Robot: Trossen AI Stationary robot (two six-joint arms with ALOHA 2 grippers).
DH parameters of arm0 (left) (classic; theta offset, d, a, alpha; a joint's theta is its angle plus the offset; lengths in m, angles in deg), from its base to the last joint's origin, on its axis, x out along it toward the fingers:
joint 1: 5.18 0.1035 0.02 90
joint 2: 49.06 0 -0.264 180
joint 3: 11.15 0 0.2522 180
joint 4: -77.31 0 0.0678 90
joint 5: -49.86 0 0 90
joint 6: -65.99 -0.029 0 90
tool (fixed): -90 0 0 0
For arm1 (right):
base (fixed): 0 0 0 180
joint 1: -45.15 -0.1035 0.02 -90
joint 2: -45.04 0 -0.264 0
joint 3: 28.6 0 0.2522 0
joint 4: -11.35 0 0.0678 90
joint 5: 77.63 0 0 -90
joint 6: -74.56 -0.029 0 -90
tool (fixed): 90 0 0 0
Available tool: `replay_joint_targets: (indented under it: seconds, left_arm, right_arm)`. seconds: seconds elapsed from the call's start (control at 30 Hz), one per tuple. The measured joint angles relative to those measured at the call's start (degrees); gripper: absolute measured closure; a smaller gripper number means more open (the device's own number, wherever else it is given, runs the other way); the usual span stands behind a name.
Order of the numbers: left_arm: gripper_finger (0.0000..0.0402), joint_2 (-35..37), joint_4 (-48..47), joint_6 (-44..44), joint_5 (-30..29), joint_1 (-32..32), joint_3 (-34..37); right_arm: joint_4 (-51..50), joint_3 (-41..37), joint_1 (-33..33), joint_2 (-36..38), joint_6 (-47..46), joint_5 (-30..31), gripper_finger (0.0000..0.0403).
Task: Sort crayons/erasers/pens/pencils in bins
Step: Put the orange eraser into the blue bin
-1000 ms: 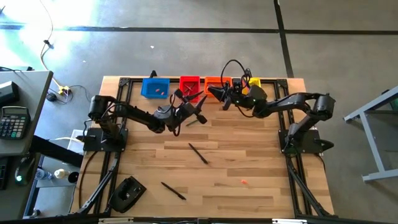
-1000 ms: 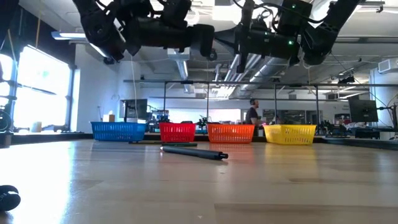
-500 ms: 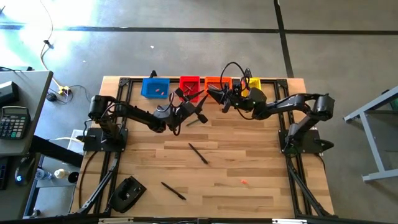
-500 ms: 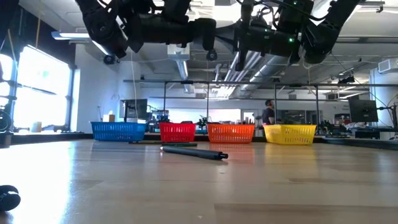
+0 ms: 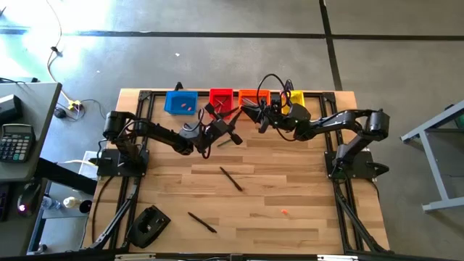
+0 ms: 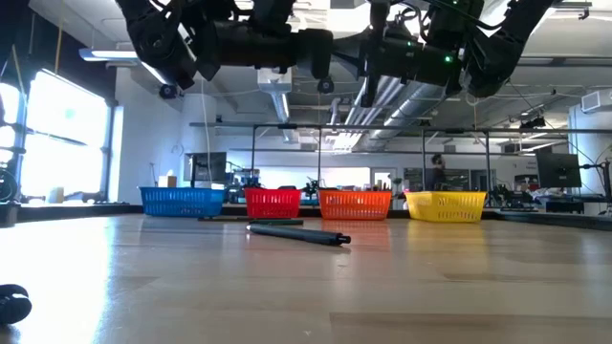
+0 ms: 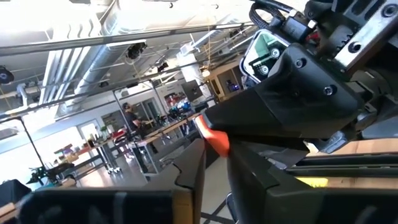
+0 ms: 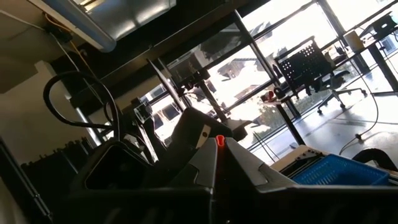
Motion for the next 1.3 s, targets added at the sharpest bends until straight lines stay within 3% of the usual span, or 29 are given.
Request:
replay_joint_targets:
  seconds: [0.23,0.43,0.63,0.77,1.07,1.3]
  left_arm:
    - [0.0396,0.0,-0.3,-3.3,-0.9,-0.7,0.0]
    - [0.0400,0.0,-3.4,-4.5,-4.1,-0.9,-0.1]
    - [0.0401,0.0,-9.6,-0.8,-4.2,0.1,-0.1]
    - [0.0401,0.0,-16.1,5.1,-2.6,1.2,-0.1]
    - [0.0401,1.3,-32.3,18.8,7.3,4.8,0.0]
    - [0.0401,8.8,-47.7,25.4,9.2,7.8,0.0]
  right_arm:
    - [-0.2,0.0,0.0,0.0,2.8,-0.1,0.0372]
    - [-0.7,0.0,1.7,0.2,8.0,-1.6,0.0308]
    - [-1.1,0.0,6.2,0.2,9.1,-2.6,0.0238]
    - [-2.8,0.0,8.3,0.2,11.6,-3.4,0.0217]
    - [-8.3,0.0,12.0,0.2,24.3,-3.5,0.0233]
    - [-19.9,0.0,14.9,0.3,29.4,-3.4,0.0322]
